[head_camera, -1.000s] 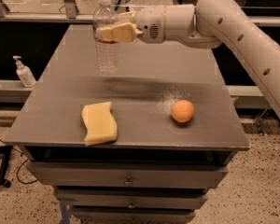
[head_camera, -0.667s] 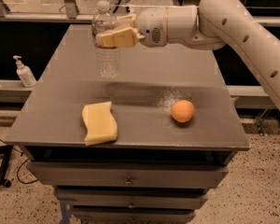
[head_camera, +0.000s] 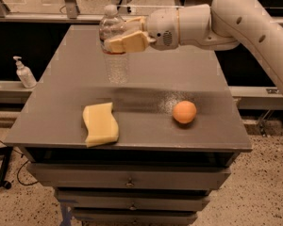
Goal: Move water bottle near orange
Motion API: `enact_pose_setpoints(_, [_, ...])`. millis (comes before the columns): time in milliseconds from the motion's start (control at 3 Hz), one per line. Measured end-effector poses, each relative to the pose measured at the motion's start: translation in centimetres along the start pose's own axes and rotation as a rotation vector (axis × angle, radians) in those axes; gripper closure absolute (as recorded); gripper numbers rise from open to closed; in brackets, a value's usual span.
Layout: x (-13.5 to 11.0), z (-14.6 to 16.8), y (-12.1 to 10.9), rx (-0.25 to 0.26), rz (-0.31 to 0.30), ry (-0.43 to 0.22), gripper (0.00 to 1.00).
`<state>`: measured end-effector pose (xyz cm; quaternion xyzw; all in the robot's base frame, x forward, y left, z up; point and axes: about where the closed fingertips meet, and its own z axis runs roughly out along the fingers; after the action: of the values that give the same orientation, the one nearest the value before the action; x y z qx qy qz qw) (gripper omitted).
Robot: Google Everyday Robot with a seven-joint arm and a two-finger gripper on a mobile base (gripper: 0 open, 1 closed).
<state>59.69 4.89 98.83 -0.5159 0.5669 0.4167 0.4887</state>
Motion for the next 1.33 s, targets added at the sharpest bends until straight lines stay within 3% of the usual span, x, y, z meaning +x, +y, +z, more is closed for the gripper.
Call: enact_pose_setpoints(1333, [2.0, -8.8, 0.9, -0.031, 0.043, -0.026, 1.0])
